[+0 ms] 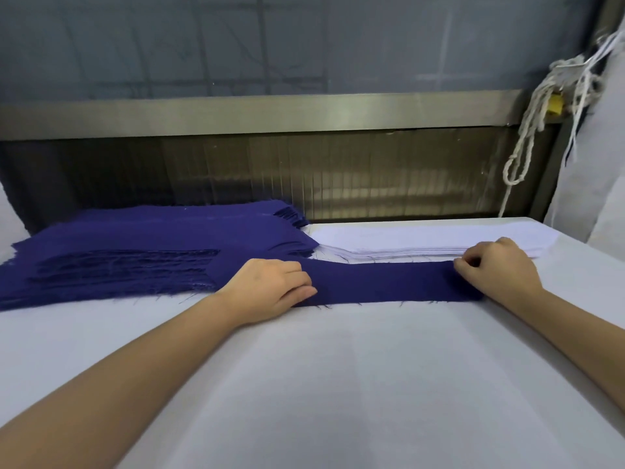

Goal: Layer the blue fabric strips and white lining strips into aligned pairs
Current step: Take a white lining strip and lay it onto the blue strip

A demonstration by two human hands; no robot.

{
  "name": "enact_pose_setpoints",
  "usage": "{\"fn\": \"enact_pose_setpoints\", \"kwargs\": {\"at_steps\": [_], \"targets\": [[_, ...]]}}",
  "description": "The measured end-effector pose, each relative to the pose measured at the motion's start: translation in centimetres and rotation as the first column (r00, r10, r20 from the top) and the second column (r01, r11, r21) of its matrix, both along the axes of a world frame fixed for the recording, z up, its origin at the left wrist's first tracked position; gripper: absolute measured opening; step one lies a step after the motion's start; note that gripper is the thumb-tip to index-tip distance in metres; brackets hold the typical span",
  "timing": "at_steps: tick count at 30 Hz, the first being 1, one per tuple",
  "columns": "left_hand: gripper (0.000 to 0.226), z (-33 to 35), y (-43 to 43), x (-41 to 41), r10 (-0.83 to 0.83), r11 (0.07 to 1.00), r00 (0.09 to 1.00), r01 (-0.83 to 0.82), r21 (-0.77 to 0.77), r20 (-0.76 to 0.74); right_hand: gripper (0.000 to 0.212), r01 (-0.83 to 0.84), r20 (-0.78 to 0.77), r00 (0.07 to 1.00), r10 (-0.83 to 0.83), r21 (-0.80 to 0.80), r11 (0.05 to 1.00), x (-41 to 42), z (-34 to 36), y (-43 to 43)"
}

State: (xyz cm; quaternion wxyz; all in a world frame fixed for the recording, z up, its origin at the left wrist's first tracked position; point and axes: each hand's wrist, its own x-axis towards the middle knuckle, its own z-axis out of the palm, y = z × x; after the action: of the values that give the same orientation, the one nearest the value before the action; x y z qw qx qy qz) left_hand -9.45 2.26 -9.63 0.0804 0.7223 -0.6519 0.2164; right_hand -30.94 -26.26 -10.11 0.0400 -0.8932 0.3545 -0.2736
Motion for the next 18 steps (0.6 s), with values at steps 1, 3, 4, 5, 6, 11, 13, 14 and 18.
{"fn": "enact_pose_setpoints", "kwargs": {"at_steps": [1,3,4,5,6,11,13,14,18], "targets": [[0.057,-0.1,0.1,0.3,-0.007,1.000,1.000,0.007,-0.016,0.018,0.018,0.001,-0.056,0.998,-0.006,-0.088,0.996,-0.1,0.1,0.2],[0.038,-0.3,0.1,0.8,0.002,1.000,0.998,0.000,-0.030,0.065,0.017,-0.038,-0.132,0.991,0.001,-0.273,0.961,0.1,0.1,0.3],[0.030,-0.4,0.1,1.0,0.028,1.000,0.998,-0.027,-0.016,0.060,0.020,-0.050,-0.154,0.988,0.001,-0.319,0.946,0.2,0.1,0.5],[0.026,-0.5,0.1,1.2,0.061,0.998,0.997,-0.061,0.010,0.040,0.021,-0.051,-0.176,0.984,-0.010,-0.343,0.938,0.3,0.2,0.7],[0.026,-0.5,0.1,1.3,0.099,0.994,0.995,-0.100,0.042,0.016,0.022,-0.057,-0.226,0.974,-0.031,-0.371,0.927,0.4,0.2,0.8],[0.028,-0.6,-0.4,0.8,0.165,0.982,0.984,-0.156,0.109,-0.071,0.008,-0.089,-0.245,0.968,-0.051,-0.528,0.845,0.6,0.2,1.8],[0.029,-0.7,-0.6,0.5,0.139,0.985,0.986,-0.128,0.112,-0.094,0.011,-0.073,-0.201,0.979,-0.040,-0.525,0.848,0.5,0.1,1.9],[0.030,-0.7,-0.6,0.3,0.119,0.988,0.988,-0.109,0.108,-0.101,0.010,-0.085,-0.198,0.980,-0.027,-0.538,0.839,0.5,0.0,1.9],[0.033,-0.8,-0.9,0.0,0.057,0.990,0.990,-0.039,0.134,-0.131,0.015,-0.134,-0.242,0.970,0.031,-0.421,0.897,1.0,0.1,1.9]]}}
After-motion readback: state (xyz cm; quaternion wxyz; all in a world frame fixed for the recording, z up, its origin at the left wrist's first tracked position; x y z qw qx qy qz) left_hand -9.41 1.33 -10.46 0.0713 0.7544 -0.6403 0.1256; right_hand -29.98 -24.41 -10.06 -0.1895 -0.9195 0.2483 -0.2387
